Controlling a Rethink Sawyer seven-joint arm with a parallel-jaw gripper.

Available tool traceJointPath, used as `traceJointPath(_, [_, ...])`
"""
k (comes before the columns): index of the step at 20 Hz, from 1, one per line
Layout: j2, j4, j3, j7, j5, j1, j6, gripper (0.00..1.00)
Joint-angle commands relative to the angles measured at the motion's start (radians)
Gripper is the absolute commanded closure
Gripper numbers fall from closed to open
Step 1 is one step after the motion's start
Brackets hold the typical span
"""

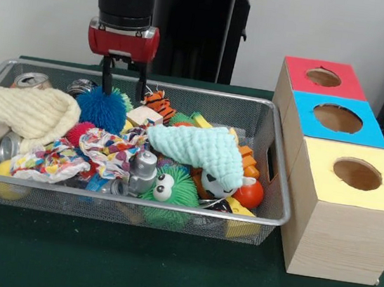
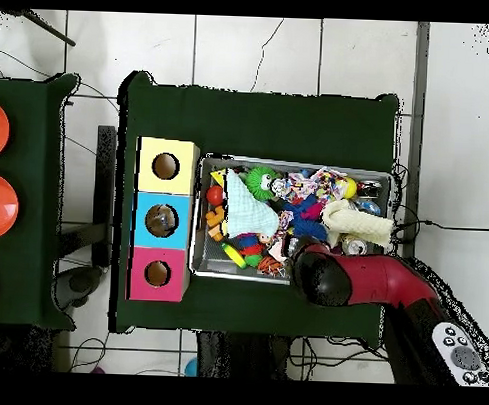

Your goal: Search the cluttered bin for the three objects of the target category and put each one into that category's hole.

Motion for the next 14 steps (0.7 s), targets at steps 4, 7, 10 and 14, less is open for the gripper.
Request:
traceJointPath(4, [0.038,-0.037,0.113,-0.147,0.003,-0.054,0.104,0.00])
traceJointPath(7, [0.068,-0.060,0.128,-0.170,-0.014,-0.076,0.107,0.00])
traceJointPath(10, [0.083,-0.073,0.141,-0.189,-0.025,-0.094,0.115,0.00])
traceJointPath(14, [0.095,-0.085,0.145,-0.191,-0.040,-0.099,0.116,0.00])
